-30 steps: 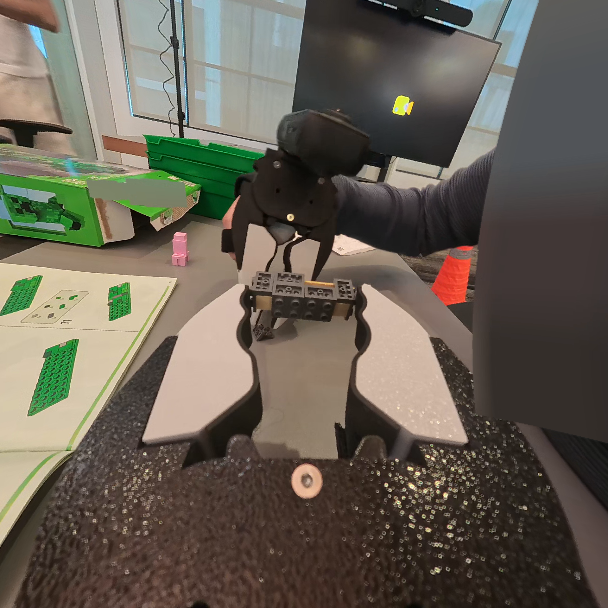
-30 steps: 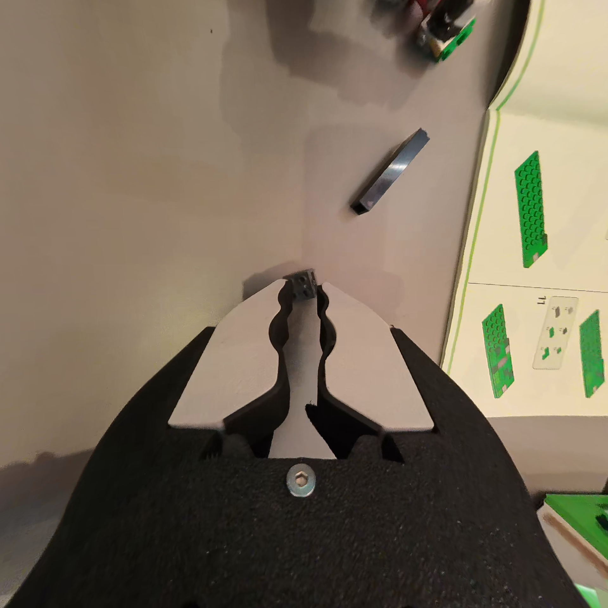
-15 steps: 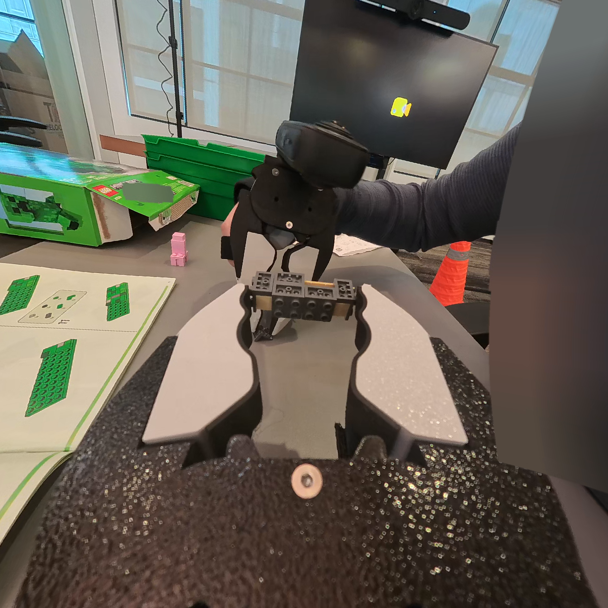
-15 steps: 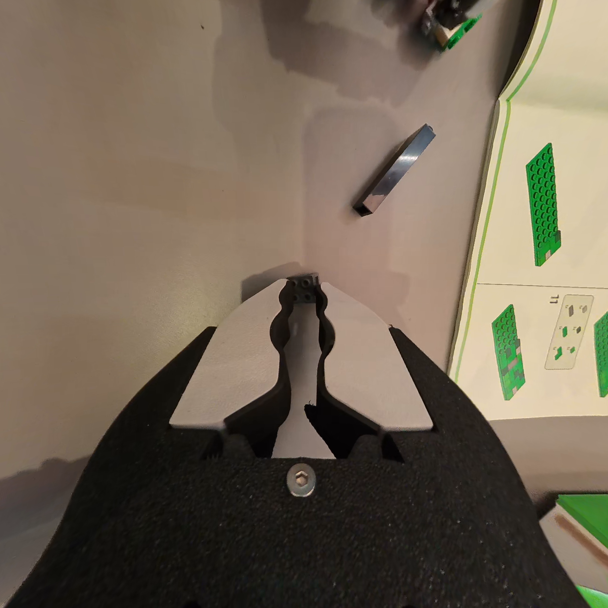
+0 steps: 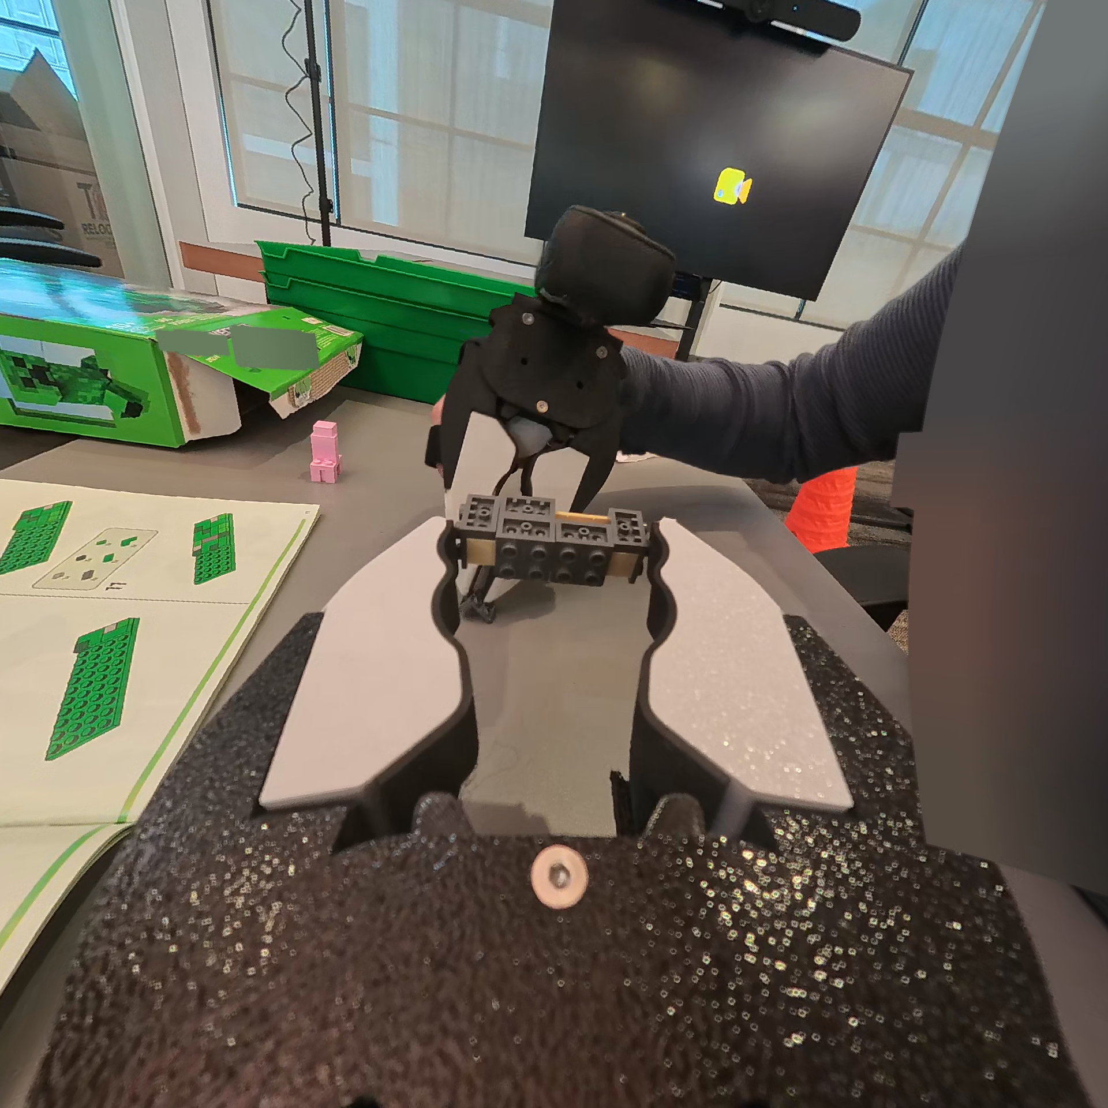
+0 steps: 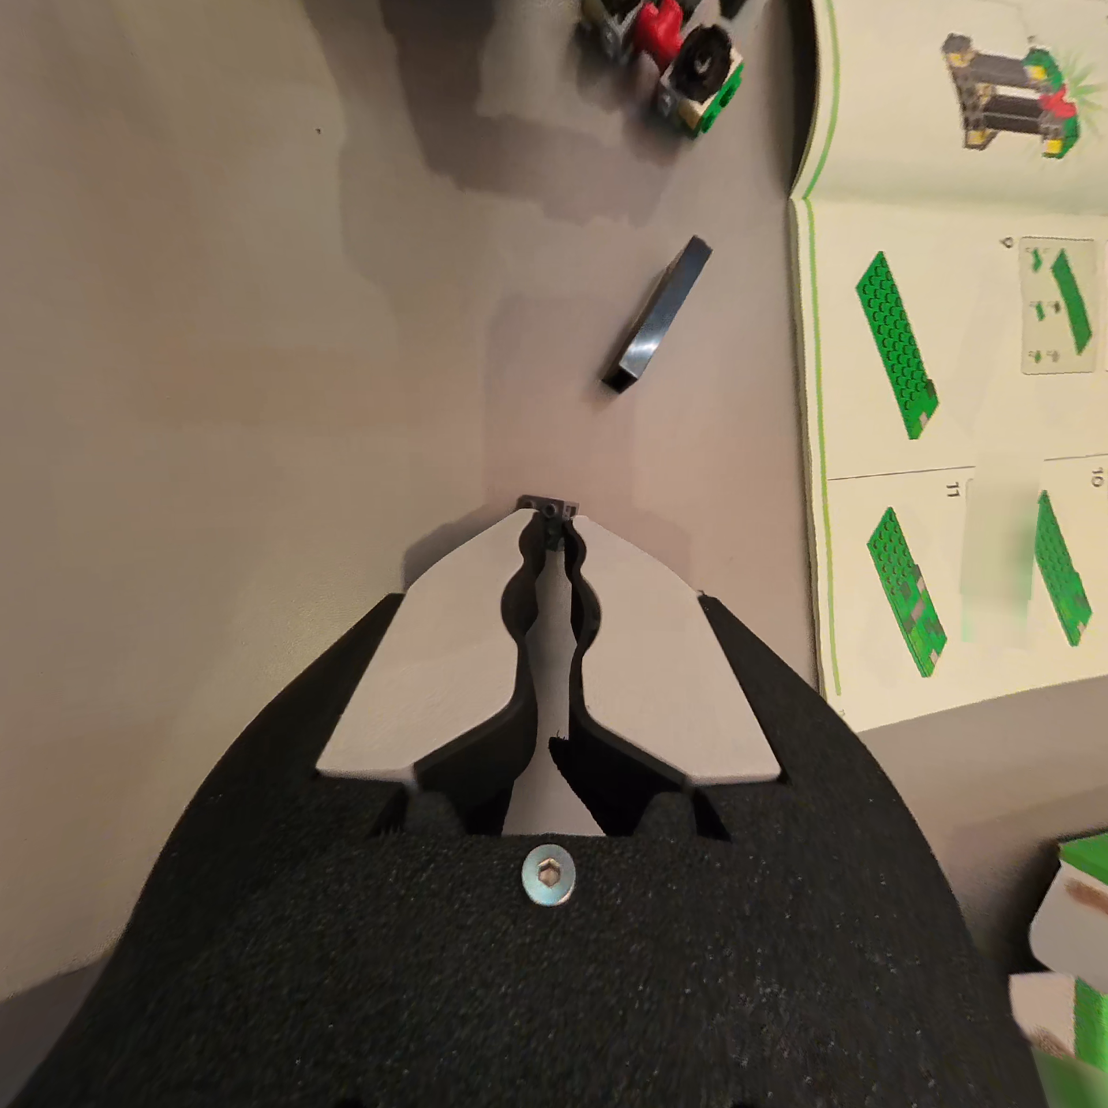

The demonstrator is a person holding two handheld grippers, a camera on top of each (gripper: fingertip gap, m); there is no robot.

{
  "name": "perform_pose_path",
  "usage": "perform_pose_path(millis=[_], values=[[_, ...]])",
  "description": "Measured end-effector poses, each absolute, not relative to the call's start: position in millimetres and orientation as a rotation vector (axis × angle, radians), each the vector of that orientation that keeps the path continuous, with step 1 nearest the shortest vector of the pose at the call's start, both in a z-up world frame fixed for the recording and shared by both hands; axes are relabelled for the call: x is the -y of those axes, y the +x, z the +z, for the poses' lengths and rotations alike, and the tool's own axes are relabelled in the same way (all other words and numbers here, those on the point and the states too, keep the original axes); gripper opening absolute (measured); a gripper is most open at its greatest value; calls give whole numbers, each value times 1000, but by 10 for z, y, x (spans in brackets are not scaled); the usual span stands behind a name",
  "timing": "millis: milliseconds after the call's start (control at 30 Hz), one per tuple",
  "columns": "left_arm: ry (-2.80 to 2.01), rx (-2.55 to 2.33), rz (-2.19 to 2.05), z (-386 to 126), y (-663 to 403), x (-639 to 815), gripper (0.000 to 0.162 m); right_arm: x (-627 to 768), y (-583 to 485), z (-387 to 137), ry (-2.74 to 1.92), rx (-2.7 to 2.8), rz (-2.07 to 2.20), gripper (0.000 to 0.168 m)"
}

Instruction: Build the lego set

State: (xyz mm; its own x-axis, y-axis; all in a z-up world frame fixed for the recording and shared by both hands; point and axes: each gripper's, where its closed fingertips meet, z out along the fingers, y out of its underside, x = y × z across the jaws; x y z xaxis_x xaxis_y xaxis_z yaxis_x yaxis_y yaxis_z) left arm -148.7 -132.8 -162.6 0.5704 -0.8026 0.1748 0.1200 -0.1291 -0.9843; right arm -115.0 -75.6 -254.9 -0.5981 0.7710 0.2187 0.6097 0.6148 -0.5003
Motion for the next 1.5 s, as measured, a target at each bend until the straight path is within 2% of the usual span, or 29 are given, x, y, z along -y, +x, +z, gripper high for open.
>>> perform_pose_path(millis=[633,767,967,1267,1500], values=[[-1535,-591,-894,-1657,-1493,1289,61,819,-1163,-2297,-1011,2246,659,3],[-1564,-557,-989,-1672,-1502,1276,61,918,-1189,-2048,-935,2200,710,2],[-1571,-506,-1098,-1665,-1536,1268,60,1013,-1209,-1978,-859,2213,706,2],[-1616,-620,-1308,-1729,-1365,1428,61,1390,-1247,-1553,-656,2209,797,2],[-1613,-716,-1436,-1740,-1268,1584,60,1666,-1278,-1569,-499,2332,796,3]])
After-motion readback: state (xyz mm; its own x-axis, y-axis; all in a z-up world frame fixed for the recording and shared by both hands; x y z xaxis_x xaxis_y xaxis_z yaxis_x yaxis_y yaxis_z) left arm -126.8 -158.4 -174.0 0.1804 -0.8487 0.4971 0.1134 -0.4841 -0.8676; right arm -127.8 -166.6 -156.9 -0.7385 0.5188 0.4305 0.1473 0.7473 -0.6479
